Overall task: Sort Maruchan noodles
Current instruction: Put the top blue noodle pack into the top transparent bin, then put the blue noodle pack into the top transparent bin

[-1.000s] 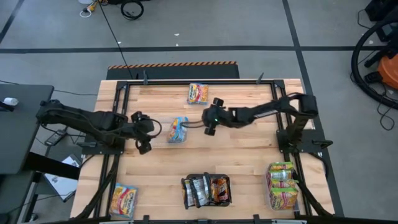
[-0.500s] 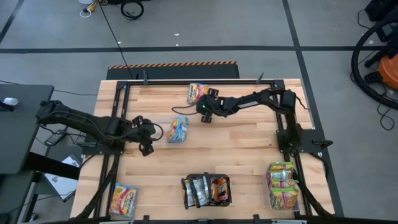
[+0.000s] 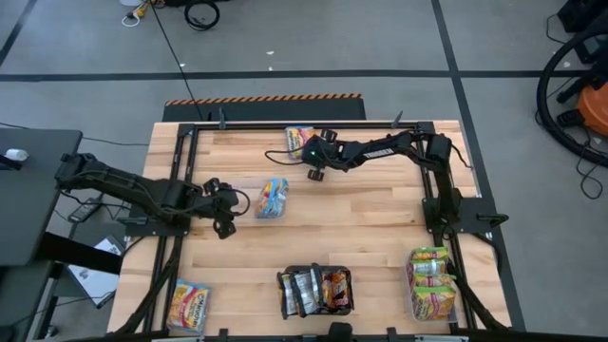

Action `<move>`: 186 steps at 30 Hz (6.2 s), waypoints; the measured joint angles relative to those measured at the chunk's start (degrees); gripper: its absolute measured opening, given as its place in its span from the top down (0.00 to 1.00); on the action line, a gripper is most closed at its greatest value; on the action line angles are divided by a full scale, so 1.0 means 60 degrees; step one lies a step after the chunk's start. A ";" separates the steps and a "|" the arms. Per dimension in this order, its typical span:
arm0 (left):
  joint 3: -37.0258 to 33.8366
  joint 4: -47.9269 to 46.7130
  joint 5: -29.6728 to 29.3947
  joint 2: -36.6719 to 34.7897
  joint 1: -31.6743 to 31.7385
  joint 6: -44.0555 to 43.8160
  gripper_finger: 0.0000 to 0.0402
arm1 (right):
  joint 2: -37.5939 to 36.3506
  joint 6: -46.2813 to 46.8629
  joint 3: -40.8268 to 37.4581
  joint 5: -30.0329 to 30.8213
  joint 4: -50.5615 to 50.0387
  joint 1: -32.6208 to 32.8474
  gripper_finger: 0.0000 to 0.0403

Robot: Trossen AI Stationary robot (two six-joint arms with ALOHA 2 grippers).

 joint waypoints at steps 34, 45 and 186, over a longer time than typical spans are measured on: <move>0.1654 -0.1244 -0.5945 -0.1401 0.0018 0.2012 0.62 | -0.3455 0.6164 -0.0022 -0.2552 0.2466 0.2527 0.98; 0.1654 -0.1194 -0.4702 -0.2017 0.0029 0.2255 0.62 | -0.1976 0.8634 -0.0015 -0.1867 0.6771 0.3929 0.98; 0.1314 -0.0946 0.4930 0.2994 -0.8291 -0.7741 0.71 | -0.3088 0.4966 0.2186 0.2952 -0.3393 0.7047 0.64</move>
